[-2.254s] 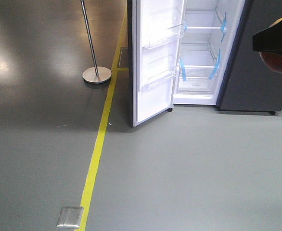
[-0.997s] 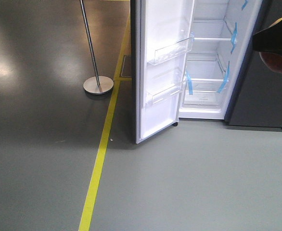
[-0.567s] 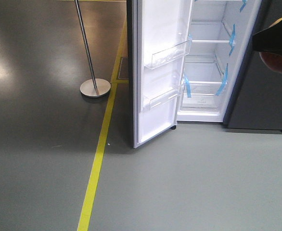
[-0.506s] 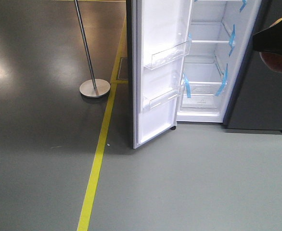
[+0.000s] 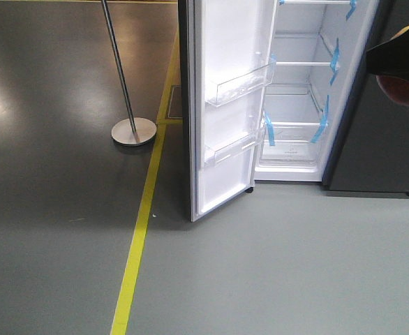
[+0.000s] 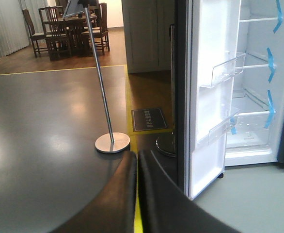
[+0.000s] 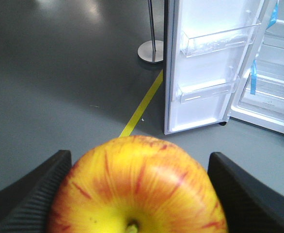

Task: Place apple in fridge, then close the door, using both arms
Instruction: 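Approach the open refrigerator door, apple held in the right gripper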

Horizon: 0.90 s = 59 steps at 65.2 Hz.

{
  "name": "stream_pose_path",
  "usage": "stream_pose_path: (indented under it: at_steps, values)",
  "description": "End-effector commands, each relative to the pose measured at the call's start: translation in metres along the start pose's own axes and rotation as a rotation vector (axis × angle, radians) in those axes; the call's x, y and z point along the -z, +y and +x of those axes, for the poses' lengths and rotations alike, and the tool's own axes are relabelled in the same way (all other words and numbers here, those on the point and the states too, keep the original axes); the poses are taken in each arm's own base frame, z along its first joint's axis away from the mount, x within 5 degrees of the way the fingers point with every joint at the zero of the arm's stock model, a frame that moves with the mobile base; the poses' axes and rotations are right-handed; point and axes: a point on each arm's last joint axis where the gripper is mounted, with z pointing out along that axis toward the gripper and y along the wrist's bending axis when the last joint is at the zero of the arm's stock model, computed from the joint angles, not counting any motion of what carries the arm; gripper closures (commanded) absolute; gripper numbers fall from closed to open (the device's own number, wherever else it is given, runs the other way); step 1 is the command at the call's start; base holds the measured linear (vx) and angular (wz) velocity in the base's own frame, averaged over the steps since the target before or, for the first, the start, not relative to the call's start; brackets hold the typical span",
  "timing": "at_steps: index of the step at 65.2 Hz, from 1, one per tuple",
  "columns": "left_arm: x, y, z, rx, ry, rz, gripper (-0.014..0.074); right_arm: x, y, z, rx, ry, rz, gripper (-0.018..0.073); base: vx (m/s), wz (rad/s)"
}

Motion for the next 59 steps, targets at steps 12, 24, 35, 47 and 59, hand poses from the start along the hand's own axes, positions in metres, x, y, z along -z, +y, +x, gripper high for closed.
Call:
stream_pose_path:
  at_steps: [12,24,35,47,59]
  values:
    - [0.0004,-0.0007,-0.0021,0.007,-0.072,0.01,0.0604,0.0144,0.0032,-0.0128,0.009,-0.115,0.017,0.0381,0.07,-0.01]
    - [0.0004,-0.0007,-0.0021,0.007,-0.072,0.01,0.0604,0.0144,0.0032,-0.0128,0.009,-0.115,0.017,0.0381,0.08,-0.01]
    - [0.0004,-0.0007,-0.0021,0.007,-0.072,0.01,0.0604,0.0144,0.0032,-0.0128,0.009,-0.115,0.017,0.0381,0.09,-0.01]
    - [0.0004,-0.0007,-0.0021,0.007,-0.072,0.01,0.0604,0.0144,0.0032,-0.0128,0.009,-0.115,0.017,0.0381,0.09,0.0]
    - [0.0004,-0.0007,-0.0021,0.007,-0.072,0.01,0.0604,0.0144,0.0032,-0.0128,0.009,-0.115,0.017,0.0381,0.1,-0.02]
